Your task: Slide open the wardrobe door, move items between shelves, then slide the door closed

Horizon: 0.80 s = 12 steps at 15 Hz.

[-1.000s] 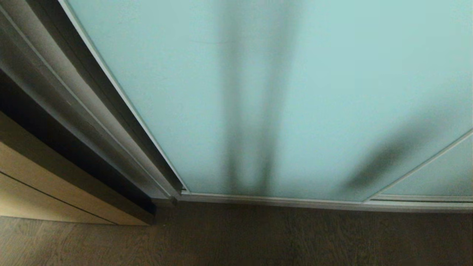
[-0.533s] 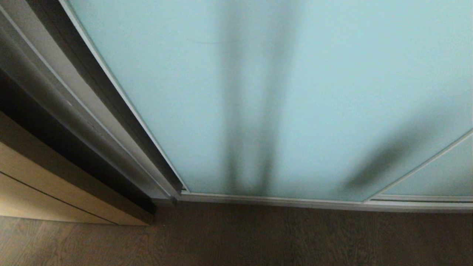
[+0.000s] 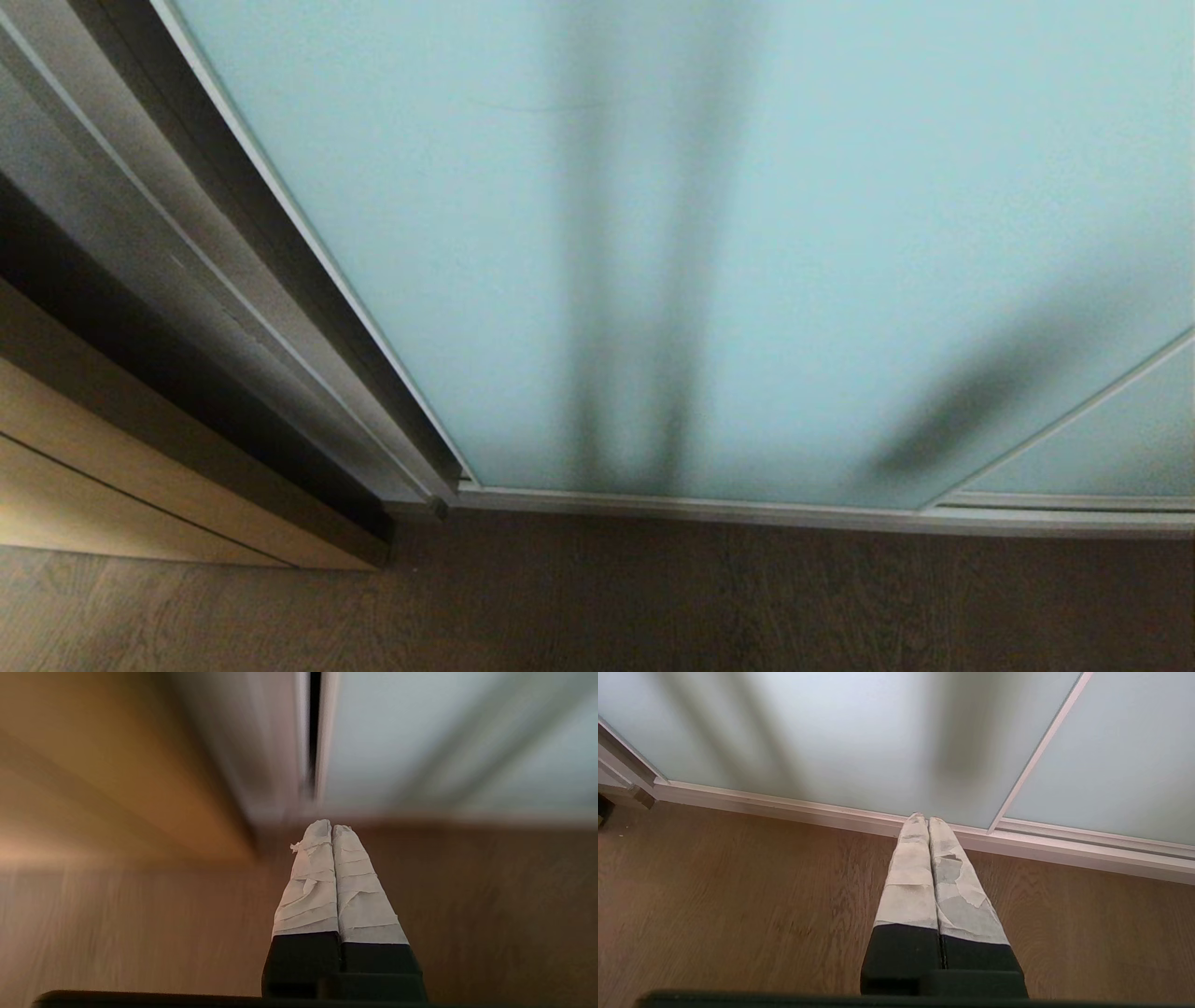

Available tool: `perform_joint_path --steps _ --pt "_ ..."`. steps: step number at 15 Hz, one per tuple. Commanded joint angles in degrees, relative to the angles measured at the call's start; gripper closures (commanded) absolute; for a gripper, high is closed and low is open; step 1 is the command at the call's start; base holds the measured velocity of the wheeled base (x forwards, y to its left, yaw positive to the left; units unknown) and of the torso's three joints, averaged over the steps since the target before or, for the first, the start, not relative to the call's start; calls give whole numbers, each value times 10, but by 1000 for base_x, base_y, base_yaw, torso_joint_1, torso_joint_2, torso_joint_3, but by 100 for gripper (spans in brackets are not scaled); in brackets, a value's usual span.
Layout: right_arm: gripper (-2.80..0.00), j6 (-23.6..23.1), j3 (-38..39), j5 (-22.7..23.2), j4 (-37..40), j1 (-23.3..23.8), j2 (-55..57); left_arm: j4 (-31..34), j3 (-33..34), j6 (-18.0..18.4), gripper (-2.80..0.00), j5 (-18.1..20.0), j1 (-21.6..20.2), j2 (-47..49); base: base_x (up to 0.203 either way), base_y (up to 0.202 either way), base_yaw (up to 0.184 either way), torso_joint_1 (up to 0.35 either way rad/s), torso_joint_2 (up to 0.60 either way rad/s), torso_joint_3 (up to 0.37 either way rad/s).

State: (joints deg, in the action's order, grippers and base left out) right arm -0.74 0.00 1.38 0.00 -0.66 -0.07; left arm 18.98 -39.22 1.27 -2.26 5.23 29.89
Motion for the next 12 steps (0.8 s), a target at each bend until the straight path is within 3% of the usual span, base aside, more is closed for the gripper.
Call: perform_joint_path --steps 1,3,6,7,10,12 --pt "0 0 0 0 0 0 -1 -13 143 -11 0 -2 -19 -136 0 0 0 0 0 0" --pt "0 0 0 0 0 0 -1 -46 230 -21 0 6 -37 -191 0 0 0 0 0 0" --pt "0 0 0 0 0 0 -1 -71 315 11 0 39 -49 -294 0 0 0 0 0 0" --pt "0 0 0 0 0 0 -1 -106 345 16 0 44 -51 -300 0 0 0 0 0 0" --pt "0 0 0 0 0 0 -1 -178 391 38 0 35 -52 -297 0 0 0 0 0 0" --pt "0 0 0 0 0 0 -1 -168 387 41 0 37 -53 -297 0 0 0 0 0 0"
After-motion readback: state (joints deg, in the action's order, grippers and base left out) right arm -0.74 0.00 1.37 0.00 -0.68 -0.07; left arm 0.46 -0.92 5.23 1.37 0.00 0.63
